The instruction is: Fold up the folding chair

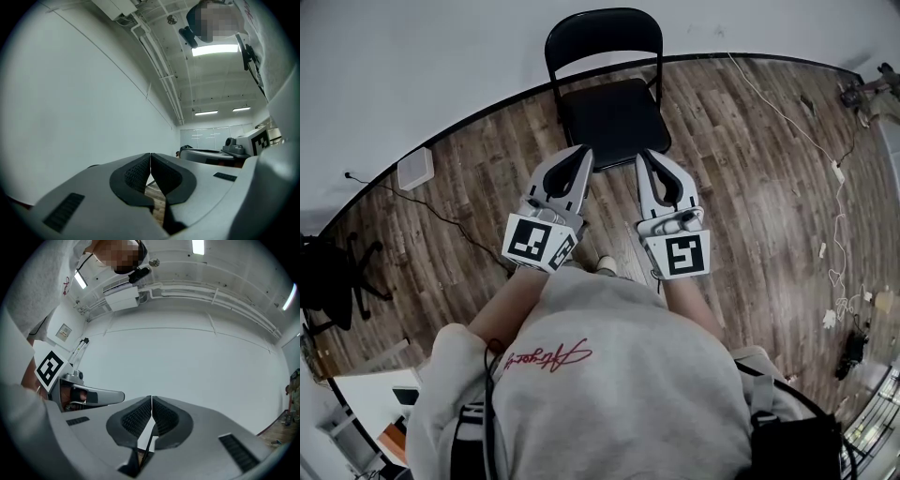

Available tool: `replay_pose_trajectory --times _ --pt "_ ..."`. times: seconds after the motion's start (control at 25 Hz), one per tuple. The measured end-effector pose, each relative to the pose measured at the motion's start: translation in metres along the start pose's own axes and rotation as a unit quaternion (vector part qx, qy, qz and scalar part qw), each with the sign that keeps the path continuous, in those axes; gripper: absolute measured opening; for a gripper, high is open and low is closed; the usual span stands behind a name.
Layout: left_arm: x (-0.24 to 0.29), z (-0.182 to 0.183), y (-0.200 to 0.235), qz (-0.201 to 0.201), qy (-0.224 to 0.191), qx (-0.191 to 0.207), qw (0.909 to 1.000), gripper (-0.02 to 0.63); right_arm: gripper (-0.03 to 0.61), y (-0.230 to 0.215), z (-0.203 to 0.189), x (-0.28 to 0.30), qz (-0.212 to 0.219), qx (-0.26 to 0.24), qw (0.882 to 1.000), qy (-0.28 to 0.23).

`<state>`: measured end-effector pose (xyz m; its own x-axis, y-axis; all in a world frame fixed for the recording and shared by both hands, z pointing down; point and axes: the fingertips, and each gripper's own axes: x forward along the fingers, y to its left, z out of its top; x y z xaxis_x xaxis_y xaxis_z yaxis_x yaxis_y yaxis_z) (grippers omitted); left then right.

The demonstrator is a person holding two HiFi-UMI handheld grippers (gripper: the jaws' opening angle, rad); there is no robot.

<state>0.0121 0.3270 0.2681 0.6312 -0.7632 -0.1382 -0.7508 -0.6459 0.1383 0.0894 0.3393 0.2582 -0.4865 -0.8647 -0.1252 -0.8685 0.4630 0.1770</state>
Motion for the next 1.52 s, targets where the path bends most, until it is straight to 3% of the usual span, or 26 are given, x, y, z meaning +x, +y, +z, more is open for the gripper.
replay_pose_trajectory --times 0.32,0.52,0.72,1.12,1.32,1.52 --pt "0.005 -0.004 0.002 0.04 -0.006 0.002 0.9992 0.017 0.017 -0.002 -0.005 0.004 0.04 -0.005 0.999 -0.009" --pt "0.018 -0.008 0.016 0.035 0.0 0.007 0.9993 0.017 0.017 -0.002 -0.012 0.021 0.05 -0.004 0.999 -0.006" --pt "0.043 -0.01 0.055 0.03 0.0 0.006 0.9995 0.017 0.017 -0.013 -0.025 0.061 0.033 -0.008 0.999 -0.001" --pt "0.12 -0.009 0.154 -0.026 0.018 0.013 0.9994 0.015 0.017 -0.045 -0.051 0.183 -0.022 -0.008 1.0 0.011" --pt "0.14 -0.017 0.177 -0.05 0.037 0.009 0.9981 0.017 0.017 -0.051 -0.059 0.213 -0.035 -0.003 0.999 0.02" --pt "0.151 -0.028 0.188 -0.048 0.051 0.006 0.9975 0.017 0.017 -0.058 -0.071 0.222 -0.036 0.007 0.999 0.034"
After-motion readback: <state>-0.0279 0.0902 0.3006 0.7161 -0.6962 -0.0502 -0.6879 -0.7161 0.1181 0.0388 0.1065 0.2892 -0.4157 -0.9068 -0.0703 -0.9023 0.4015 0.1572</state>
